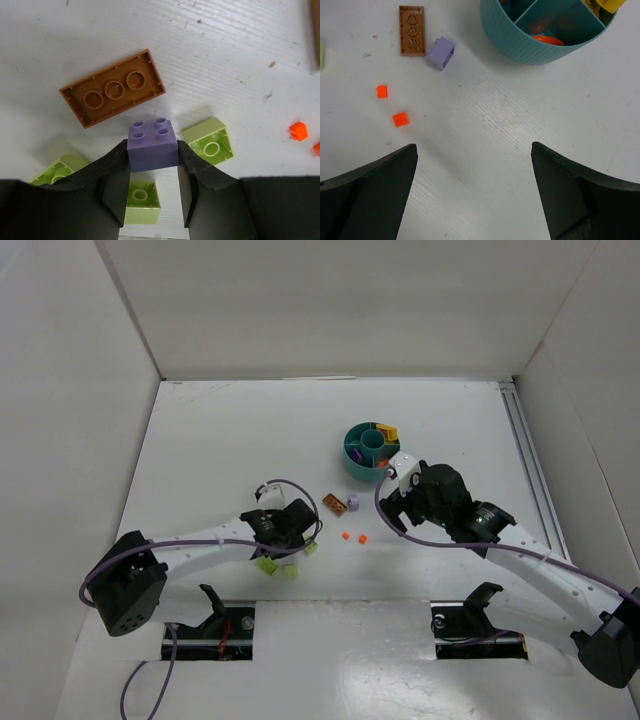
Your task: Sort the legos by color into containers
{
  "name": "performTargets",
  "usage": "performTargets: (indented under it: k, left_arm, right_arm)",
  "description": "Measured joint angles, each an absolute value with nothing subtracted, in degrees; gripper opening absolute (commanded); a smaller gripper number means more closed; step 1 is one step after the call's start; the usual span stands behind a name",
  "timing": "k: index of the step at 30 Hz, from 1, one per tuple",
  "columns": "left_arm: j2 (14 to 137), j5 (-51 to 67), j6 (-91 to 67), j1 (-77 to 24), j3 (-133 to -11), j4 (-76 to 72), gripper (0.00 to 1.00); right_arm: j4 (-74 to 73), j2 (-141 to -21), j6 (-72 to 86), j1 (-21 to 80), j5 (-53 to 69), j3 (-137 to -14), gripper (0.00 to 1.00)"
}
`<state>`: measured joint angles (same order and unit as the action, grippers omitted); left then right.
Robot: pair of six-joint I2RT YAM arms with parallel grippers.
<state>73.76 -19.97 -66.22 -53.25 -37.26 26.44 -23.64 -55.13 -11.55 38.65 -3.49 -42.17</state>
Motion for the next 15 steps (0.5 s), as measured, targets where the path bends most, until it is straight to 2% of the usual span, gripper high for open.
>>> performTargets:
  k: [4, 7, 11, 15]
  left_arm:
    - [72.8, -20.5, -64.8, -53.3, -40.0, 27.4, 0.07]
    - [71.4, -21.7, -62.6, -53.3, -43.7, 28.3, 0.11]
    - [72.1, -23.9, -57.1, -53.3, -52.2, 27.2, 0.12]
    - [77.7, -23.9, -49.5, -51.5, -62.7, 22.6, 0.12]
  right_arm:
    - [-23.7, -55.1, -11.6, 38.2, -3.7, -42.2, 1.0]
    - [-23.7, -55.0, -10.9, 37.5, -4.3, -42.2, 1.0]
    - [-24.1, -54.8, -10.2, 34.9, -5.3, -42.2, 1.0]
    - [-24.2, -55.1, -9.8, 31.2, -5.1, -42.2, 1.0]
